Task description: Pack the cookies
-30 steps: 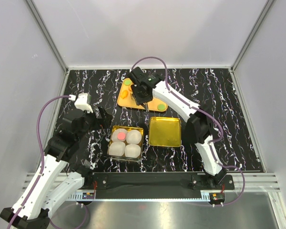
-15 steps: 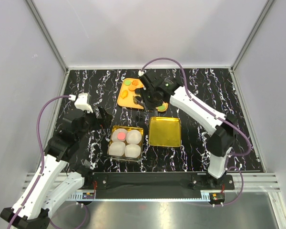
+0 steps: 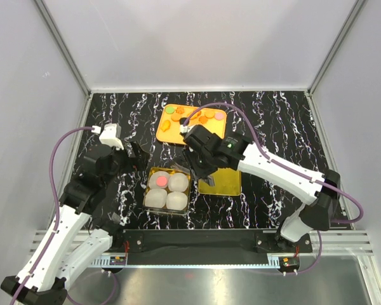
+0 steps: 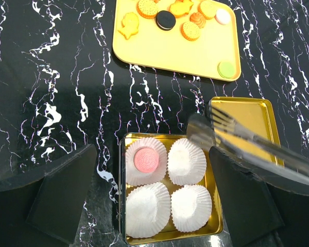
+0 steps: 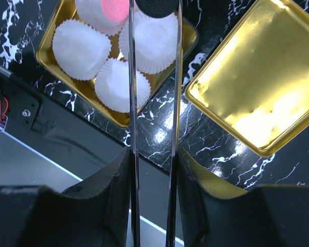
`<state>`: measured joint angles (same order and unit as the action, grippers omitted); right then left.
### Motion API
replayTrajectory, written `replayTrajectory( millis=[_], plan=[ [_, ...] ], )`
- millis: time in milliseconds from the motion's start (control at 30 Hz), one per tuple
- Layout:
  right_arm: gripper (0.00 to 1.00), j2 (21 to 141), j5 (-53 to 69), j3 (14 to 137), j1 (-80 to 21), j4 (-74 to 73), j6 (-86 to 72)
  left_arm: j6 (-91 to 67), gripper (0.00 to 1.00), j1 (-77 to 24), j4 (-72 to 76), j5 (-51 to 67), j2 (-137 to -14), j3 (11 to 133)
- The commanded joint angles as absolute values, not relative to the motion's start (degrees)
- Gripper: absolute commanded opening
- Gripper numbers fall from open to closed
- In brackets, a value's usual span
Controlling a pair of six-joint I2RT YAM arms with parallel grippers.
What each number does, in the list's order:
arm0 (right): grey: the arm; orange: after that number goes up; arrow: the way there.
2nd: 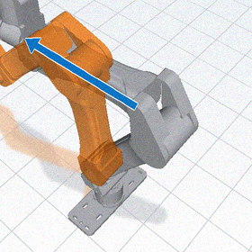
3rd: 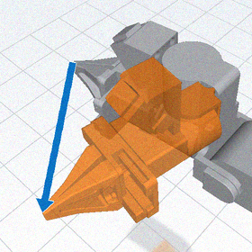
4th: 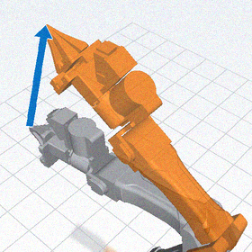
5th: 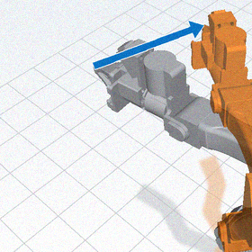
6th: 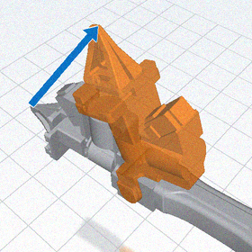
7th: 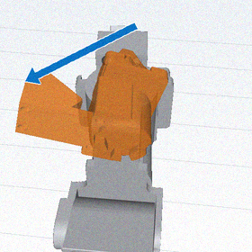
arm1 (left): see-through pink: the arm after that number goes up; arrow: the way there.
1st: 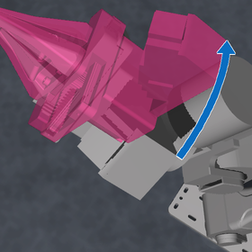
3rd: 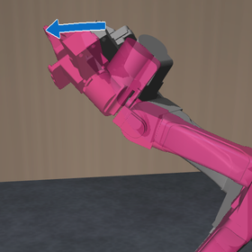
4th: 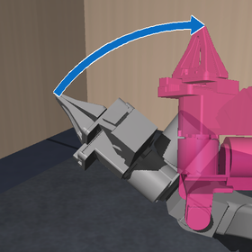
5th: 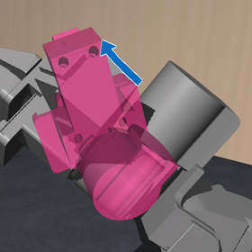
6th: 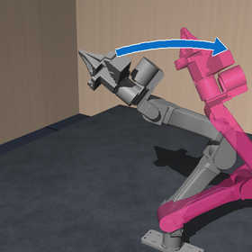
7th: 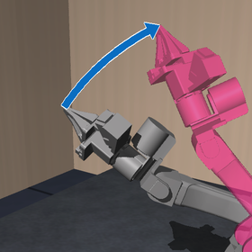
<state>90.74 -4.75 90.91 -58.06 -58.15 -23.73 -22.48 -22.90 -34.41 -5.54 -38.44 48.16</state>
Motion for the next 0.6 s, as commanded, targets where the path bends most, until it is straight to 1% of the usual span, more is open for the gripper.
replayTrajectory(
  millis=[0,233,567],
  plan=[
    [0.42,89.12,-4.13,90.00,-59.94,-56.07,-26.19,-22.68,0.99,-22.59,-32.26,-4.48,-38.50,48.43],
    [0.44,89.30,-2.99,86.84,-61.61,-54.93,-26.63,-22.68,0.99,-22.59,-32.34,-4.83,-38.50,48.43],
    [0.45,90.70,-2.55,85.96,-62.58,-55.28,-26.37,-22.68,0.99,-22.59,-32.43,-4.83,-38.41,48.52]
  ],
)
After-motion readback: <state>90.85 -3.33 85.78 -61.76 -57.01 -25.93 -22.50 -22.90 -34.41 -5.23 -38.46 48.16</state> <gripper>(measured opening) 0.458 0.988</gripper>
